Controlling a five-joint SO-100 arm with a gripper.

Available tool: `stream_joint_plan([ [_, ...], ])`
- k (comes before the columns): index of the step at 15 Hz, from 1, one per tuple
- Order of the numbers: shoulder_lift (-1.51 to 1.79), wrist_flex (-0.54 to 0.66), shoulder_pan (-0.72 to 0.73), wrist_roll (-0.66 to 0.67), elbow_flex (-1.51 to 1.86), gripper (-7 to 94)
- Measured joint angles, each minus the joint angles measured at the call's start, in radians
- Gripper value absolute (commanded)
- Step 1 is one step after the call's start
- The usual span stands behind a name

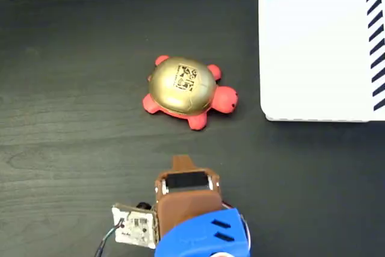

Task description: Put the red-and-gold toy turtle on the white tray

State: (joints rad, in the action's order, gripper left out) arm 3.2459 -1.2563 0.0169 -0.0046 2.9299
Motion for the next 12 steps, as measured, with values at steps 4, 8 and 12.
stream_joint_plan([
  [4,0.0,0.0,0.011,-0.003,0.0,0],
  [8,-0.186,0.02,-0.02,-0.063,-0.176,0],
  [12,-0.658,0.009,-0.08,-0.12,-0.56,0],
])
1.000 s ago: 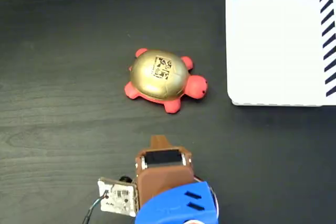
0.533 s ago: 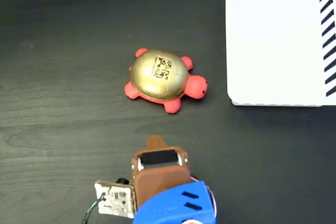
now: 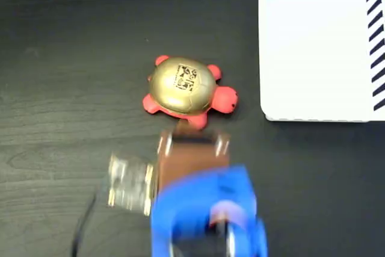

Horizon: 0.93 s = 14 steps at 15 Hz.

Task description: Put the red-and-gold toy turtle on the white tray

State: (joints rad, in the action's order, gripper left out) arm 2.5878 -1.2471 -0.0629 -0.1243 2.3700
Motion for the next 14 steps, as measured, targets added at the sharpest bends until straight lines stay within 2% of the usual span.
stream_joint_plan([
  [7,-0.655,-0.259,-0.002,-0.218,-0.529,0],
  [8,-0.712,-0.273,0.009,-0.23,-0.569,6],
  [10,-0.805,-0.293,0.017,-0.252,-0.63,33],
  [14,-0.936,-0.322,0.041,-0.261,-0.687,53],
])
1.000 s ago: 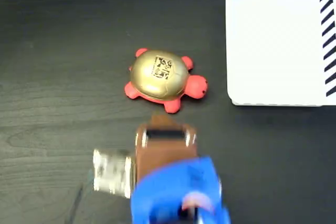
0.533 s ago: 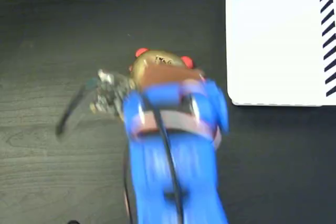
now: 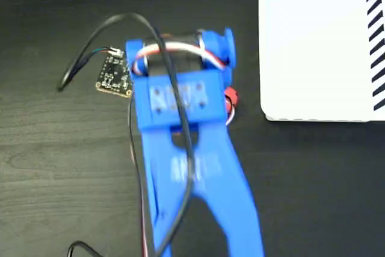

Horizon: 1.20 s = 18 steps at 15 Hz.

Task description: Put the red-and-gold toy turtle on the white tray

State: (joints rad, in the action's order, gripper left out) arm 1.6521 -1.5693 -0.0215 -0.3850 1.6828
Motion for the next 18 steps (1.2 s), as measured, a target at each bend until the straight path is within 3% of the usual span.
stream_joint_plan([
  [3,-0.057,0.002,0.018,-0.043,-0.025,62],
  [18,-0.321,0.064,0.015,-0.061,-0.071,62],
])
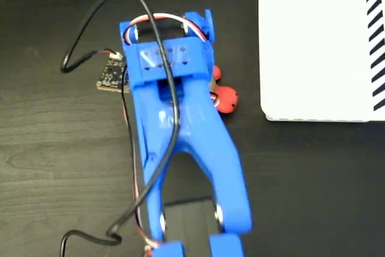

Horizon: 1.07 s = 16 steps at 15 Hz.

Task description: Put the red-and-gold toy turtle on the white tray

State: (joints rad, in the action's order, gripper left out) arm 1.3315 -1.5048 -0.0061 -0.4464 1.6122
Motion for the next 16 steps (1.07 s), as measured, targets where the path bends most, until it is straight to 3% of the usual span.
stream_joint_plan([
  [8,-0.176,0.023,0.0,0.008,-0.095,62],
  [9,-0.187,0.023,0.0,0.008,-0.095,58],
  [14,-0.19,0.038,-0.008,0.015,-0.114,3],
  [16,-0.19,0.038,-0.009,0.012,-0.114,0],
])
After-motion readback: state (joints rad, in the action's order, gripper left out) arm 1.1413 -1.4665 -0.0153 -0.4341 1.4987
